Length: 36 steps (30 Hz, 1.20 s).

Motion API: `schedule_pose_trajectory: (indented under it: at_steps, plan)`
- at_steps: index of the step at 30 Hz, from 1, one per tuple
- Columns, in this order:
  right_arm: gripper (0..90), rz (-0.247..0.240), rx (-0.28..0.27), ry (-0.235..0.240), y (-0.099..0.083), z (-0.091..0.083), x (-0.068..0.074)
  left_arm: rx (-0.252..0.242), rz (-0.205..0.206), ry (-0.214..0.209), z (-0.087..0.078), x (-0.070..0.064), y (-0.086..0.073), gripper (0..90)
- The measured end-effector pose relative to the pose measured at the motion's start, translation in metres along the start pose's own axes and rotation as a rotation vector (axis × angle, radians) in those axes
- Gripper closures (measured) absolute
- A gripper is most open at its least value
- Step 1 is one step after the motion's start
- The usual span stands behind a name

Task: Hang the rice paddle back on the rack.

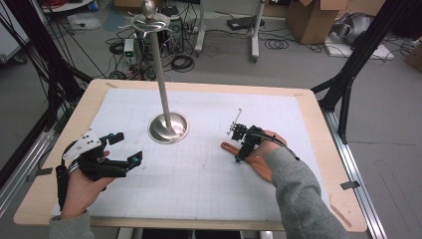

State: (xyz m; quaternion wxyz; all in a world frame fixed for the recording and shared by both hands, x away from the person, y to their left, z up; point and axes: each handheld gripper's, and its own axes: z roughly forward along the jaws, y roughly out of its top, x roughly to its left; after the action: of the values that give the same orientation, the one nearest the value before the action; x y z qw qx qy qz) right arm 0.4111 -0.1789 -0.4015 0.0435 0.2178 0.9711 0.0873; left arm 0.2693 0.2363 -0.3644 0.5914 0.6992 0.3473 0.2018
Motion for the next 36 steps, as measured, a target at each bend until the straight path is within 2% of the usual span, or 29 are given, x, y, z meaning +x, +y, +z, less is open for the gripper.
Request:
schedule_pose_trajectory:
  at_steps: [4,15,18,23,28,32,36]
  plan:
    - [44.7,0.0,0.02,0.002,0.0017,-0.0007,0.0003,0.002,-0.001,0.002,-0.0011,0.0,-0.0005,2.8]
    - [52.1,-0.019,0.071,-0.013,0.0063,0.0034,0.0013,0.005,-0.005,0.002,-0.0016,0.0012,-0.0019,2.8]
    - [53.5,-0.015,0.069,-0.006,0.0064,0.0049,0.0003,0.002,-0.008,0.003,-0.0018,0.0016,-0.002,2.8]
    - [60.8,-0.007,0.077,0.019,0.0065,0.0046,0.0005,0.005,-0.004,0.003,-0.0015,0.0012,-0.002,2.8]
    - [64.5,0.008,0.08,0.024,0.0068,0.0046,0.0008,0.004,-0.004,0.002,-0.0024,0.0009,-0.0017,2.8]
    - [65.3,-0.007,0.077,0.008,0.0067,0.0041,0.0037,0.006,-0.005,0.006,-0.0029,0.0013,-0.002,2.8]
    - [65.4,-0.005,0.06,0.014,0.005,0.0034,0.0031,0.005,-0.005,0.007,-0.0032,0.0014,-0.0017,2.8]
